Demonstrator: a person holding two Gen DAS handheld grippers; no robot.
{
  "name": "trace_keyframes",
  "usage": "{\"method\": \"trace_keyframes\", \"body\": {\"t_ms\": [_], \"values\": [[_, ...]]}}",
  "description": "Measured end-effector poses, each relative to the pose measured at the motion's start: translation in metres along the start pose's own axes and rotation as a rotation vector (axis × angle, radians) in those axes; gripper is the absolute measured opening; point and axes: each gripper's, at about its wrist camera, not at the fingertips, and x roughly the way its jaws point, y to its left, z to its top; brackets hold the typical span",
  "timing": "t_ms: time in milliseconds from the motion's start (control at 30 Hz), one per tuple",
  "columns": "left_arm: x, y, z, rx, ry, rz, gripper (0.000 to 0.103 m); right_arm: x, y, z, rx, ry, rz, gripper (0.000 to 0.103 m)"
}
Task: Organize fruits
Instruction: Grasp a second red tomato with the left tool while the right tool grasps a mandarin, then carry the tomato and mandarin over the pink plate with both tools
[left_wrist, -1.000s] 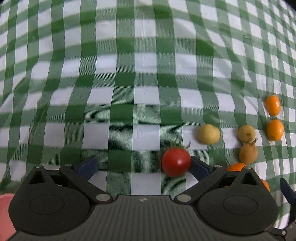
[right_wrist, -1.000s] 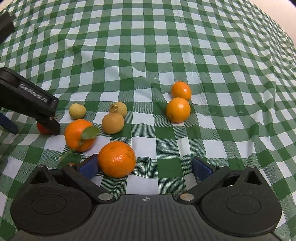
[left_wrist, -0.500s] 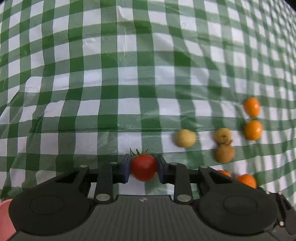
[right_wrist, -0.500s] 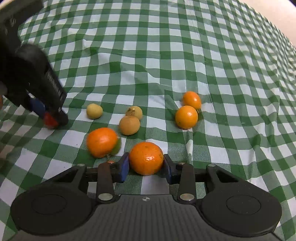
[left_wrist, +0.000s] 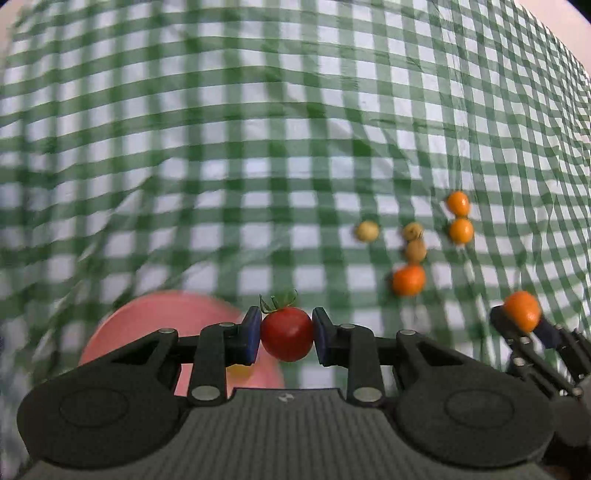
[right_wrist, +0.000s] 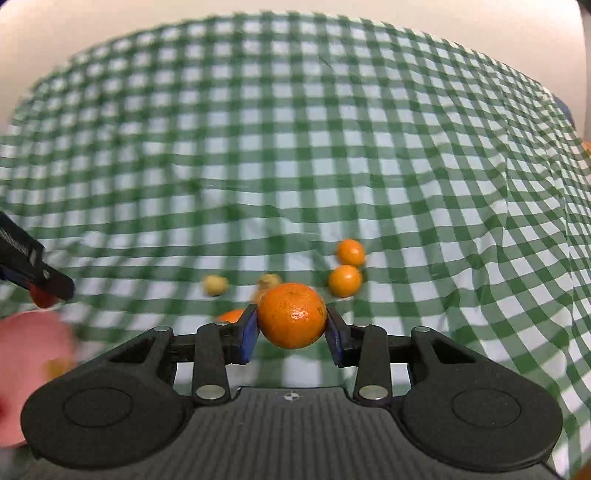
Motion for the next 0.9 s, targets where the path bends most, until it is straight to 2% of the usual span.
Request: {"method": "trace_keyframes", "body": {"t_ms": [167,267,433,700,900], "values": [[-0.069,0.041,-0.061,-0.056,-0.019,0.074,0.033,-0.069,0.027,-0.001,0.018,0.019,0.143,0.039],[-0.105,0.063,-0.098,-0.096,-0.033,0.085,0.033,-0.102,0.049,0.0,0.025,0.045,0.248,0.039],[-0.152,0.087,-0.148,-0.133,-0.086,0.128,0.033,-0.148,0.096,-0.004,-0.017,0.042,0.342,0.04],[-0.197,0.113,-0.184,-0.218,-0.158,0.118,0.033,-0.199,0.147,-0.007,-0.187,-0.023,0.386,0.04],[-0.215,0.118,-0.196,-0.241,-0.203,0.091,0.033,-0.22,0.148,-0.01,-0.21,-0.049,0.372,0.04]]}}
